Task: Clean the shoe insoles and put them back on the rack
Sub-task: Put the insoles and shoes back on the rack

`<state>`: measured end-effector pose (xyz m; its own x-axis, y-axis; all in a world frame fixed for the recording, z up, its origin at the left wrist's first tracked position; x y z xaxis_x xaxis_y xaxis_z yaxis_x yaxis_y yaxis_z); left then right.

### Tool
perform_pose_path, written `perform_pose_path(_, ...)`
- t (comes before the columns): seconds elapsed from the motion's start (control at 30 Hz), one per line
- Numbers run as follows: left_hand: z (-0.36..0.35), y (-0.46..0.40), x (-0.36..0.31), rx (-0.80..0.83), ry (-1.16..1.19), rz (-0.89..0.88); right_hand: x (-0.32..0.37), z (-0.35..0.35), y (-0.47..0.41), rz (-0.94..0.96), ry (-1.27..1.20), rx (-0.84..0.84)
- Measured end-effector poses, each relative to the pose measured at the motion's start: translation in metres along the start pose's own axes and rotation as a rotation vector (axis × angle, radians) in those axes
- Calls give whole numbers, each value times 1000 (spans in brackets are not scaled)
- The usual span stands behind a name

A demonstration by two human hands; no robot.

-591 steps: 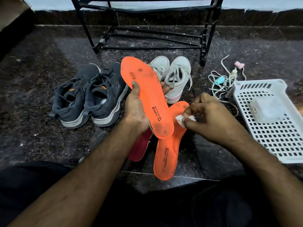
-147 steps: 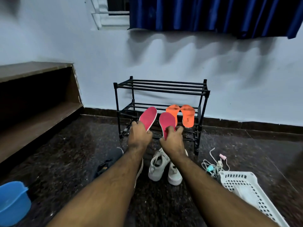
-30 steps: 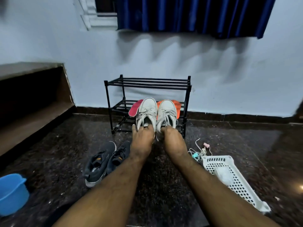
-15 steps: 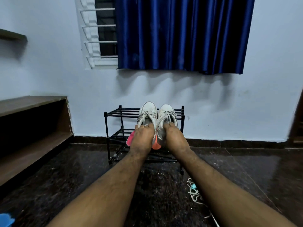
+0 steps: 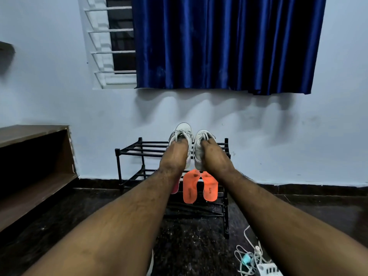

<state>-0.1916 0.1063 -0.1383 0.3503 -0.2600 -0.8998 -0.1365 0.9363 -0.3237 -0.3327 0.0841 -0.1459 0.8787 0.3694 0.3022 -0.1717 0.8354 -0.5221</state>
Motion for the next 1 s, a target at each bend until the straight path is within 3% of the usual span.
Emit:
perform_pose_path(0.4, -52, -138, 56, 2, -73, -41, -75, -45, -96, -79, 92, -33)
perform_pose_path(0.6, -59, -163, 75, 60, -644, -304, -72, -65, -93, -4, 177, -96)
perform_pose_path(0.73, -56, -134, 64, 55, -969, -432, -62, -68, -66, -35, 289, -79)
perform_pose_path(1.0, -16, -36, 34, 31, -1044, -495, -2, -32, 1, -69, 290, 38)
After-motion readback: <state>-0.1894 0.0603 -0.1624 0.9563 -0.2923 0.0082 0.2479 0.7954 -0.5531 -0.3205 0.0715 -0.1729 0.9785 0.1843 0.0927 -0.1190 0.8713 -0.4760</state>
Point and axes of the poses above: each hand's wrist, its own y-axis away from the middle knuckle, its own z-axis out of the back of the hand, x = y × z, the point moved 1 cm from there along -y, towards the middle knuckle, and after that the axes turned 3 degrees about -z, right-handed, at the moved point
